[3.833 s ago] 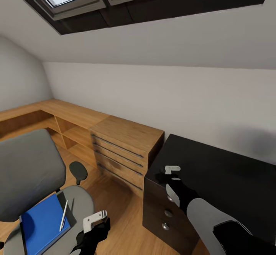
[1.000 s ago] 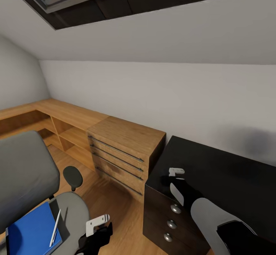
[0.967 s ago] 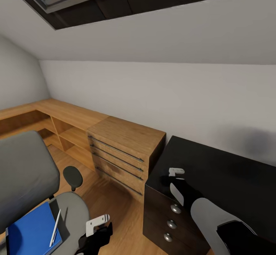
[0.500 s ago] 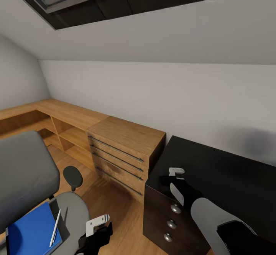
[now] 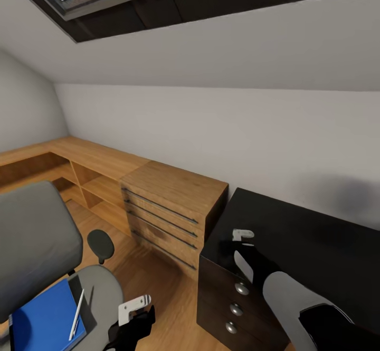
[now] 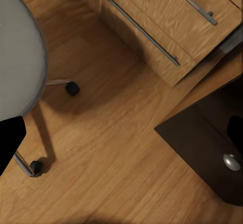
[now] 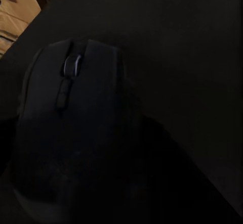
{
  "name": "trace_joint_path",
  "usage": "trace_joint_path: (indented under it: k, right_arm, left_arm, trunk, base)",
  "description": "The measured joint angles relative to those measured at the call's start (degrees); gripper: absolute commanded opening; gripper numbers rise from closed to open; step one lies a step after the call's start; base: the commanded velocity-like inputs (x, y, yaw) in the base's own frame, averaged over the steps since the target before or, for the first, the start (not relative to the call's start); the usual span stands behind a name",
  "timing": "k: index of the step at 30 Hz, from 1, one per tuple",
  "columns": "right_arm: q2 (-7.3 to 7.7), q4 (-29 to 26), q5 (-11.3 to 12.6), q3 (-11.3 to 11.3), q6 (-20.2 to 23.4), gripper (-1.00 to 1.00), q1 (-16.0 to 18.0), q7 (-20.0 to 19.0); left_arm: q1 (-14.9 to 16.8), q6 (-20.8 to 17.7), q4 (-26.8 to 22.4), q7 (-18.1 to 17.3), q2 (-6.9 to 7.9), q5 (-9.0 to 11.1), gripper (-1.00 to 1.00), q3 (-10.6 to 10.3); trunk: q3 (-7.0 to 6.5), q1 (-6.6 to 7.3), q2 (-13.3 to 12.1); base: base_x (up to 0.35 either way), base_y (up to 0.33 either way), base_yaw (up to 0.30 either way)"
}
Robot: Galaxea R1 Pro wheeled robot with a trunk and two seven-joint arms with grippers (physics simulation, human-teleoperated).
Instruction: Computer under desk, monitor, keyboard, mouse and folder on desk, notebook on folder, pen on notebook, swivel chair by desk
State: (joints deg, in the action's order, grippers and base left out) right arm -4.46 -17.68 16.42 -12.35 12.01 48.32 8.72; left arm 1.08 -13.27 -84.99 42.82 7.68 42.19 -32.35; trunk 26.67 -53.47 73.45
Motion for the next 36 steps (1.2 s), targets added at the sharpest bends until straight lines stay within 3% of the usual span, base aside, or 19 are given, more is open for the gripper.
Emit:
trace_joint_path:
  k: [3, 6, 7, 9, 12, 16, 17, 21, 26, 31, 36]
  right_arm:
    - [0.23, -2.71, 1.54, 0.08, 0.27, -1.0, -0.06, 0.16]
    - [2.11, -7.49, 5.86, 0.1, 2.99, -1.0, -0.88, 0.2]
    - [3.03, -10.81, 8.29, 0.02, 4.43, -1.0, -2.05, 0.38]
    - [4.15, -15.72, 10.14, -0.06, 5.9, -1.0, -4.18, 1.18]
    - [5.51, -26.77, 11.52, -0.04, 8.52, -1.0, -9.42, 6.09]
    - [6.04, -44.35, 13.82, -0.24, 10.6, -1.0, -17.9, 19.01]
    - [6.09, -48.73, 15.1, -0.27, 10.79, -1.0, -20.1, 20.69]
    - [6.01, -55.21, 16.52, -0.39, 10.9, -1.0, -23.54, 22.41]
    - [5.81, -55.81, 16.47, -0.25, 10.51, -1.0, -23.85, 22.72]
    - [6.04, -55.83, 16.56, 0.15, 10.58, -1.0, -23.86, 22.72]
    - [6.17, -56.47, 16.67, 3.35, 10.86, -1.0, -23.9, 22.91]
  left_arm:
    - [0.0, 0.09, 0.0, 0.06, -0.03, -0.84, 1.0, -0.31]
    - [0.0, 0.11, 0.0, 0.04, -0.05, -1.17, 1.0, -0.38]
    - [-0.01, 0.11, 0.0, 0.03, -0.03, -1.22, 1.0, -0.38]
    - [0.0, 0.11, 0.0, 0.02, -0.01, -1.2, 1.0, -0.39]
    - [0.0, 0.12, 0.0, 0.01, 0.01, -1.2, 1.0, -0.4]
    - [0.0, 0.12, 0.0, -0.06, 0.01, -1.19, 1.0, -0.36]
    - [0.0, 0.12, 0.0, -0.07, -0.01, -1.15, 1.0, -0.38]
    - [0.0, 0.12, 0.08, -0.02, 0.1, -1.08, 1.0, -0.31]
    - [0.0, 0.12, 0.1, -0.03, 0.1, -0.91, 1.0, -0.32]
    - [0.0, 0.08, 6.17, -0.48, -0.05, -1.05, 1.0, -0.46]
    - [0.0, 0.34, 10.12, -0.59, 0.27, -0.97, 1.0, 0.33]
  trunk:
    - [-0.54, 0.66, -1.2]
    - [-1.08, 1.3, -2.41]
    - [-1.26, 1.51, -2.82]
    - [-1.62, 1.95, -3.62]
    - [-2.16, 2.6, -4.82]
    - [-2.88, 3.51, -6.42]
    - [-3.05, 3.74, -6.82]
    - [-3.77, 4.62, -8.43]
    - [-4.69, 5.71, -10.44]
    - [-4.93, 5.72, -10.45]
    - [-5.14, 5.71, -10.46]
  base:
    - [-0.014, 0.0, 0.0]
    - [-0.201, 0.002, 0.0]
    - [-0.291, 0.027, 0.0]
    - [-0.306, 0.049, 0.0]
    - [-0.255, 0.055, 0.0]
    - [-0.063, 0.013, 0.0]
    - [-0.016, 0.003, 0.0]
    - [-0.004, 0.001, 0.0]
    - [0.0, 0.0, -0.061]
    - [0.0, 0.0, -0.248]
    - [-0.076, 0.075, -0.266]
